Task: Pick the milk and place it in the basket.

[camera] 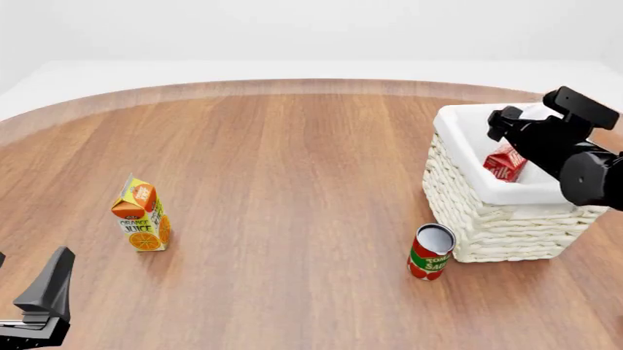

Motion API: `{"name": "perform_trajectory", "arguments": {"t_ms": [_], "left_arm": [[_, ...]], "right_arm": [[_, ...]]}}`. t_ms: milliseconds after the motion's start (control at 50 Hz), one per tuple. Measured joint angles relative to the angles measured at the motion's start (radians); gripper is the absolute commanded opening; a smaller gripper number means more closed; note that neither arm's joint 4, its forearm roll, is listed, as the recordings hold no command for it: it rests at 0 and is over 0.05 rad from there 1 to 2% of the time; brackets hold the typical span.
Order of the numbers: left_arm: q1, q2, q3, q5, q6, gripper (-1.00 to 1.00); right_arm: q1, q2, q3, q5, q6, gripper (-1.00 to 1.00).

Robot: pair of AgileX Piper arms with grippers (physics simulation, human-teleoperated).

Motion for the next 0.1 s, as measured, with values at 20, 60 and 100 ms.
{"name": "perform_trajectory", "arguments": {"t_ms": [20, 60, 100], "left_arm": [[0.000, 0.000, 0.000, 0.000, 0.000, 1.00], [0.000, 0.000, 0.000, 0.000, 0.000, 1.00], [0.000, 0.000, 0.000, 0.000, 0.000, 1.00]], "right_arm": [[0.001, -0.003, 0.001, 0.003, -0.003, 1.00], [0.003, -0.011, 0.003, 0.007, -0.007, 1.00], [0.004, -0.019, 0.005, 0.012, -0.012, 1.00]]}}
